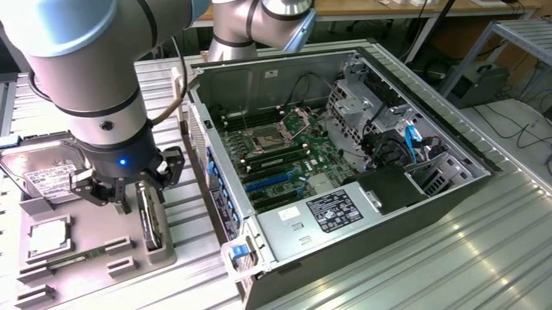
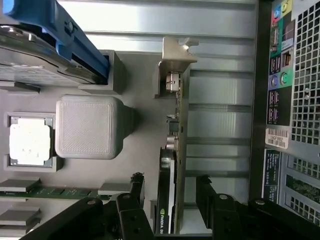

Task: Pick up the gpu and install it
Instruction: 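Pick up the gpu and move the gpu toward the slot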

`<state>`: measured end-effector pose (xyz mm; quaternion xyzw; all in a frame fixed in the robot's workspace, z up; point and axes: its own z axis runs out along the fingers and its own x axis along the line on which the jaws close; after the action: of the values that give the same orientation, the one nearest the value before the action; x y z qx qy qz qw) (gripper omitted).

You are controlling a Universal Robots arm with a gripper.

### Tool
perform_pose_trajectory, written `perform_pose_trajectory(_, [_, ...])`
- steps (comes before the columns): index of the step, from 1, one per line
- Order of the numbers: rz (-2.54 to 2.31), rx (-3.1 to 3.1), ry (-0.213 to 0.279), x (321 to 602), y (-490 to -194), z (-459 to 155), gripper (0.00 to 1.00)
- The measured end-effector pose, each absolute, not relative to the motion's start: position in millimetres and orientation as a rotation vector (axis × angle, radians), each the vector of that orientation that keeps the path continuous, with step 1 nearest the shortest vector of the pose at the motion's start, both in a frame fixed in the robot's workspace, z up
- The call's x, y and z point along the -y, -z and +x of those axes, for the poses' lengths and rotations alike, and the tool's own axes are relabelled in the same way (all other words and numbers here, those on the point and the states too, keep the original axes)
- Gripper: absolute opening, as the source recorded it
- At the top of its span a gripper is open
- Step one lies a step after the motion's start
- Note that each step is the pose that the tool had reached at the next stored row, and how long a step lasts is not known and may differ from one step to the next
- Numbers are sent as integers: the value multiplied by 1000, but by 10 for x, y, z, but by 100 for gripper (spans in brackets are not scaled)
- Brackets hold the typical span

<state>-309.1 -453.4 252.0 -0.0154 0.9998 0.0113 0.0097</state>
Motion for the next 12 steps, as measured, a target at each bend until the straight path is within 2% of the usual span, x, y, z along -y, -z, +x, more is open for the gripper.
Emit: perform_pose_trajectory(12, [-48,-3122,-35,4534,-2348,-3090,54])
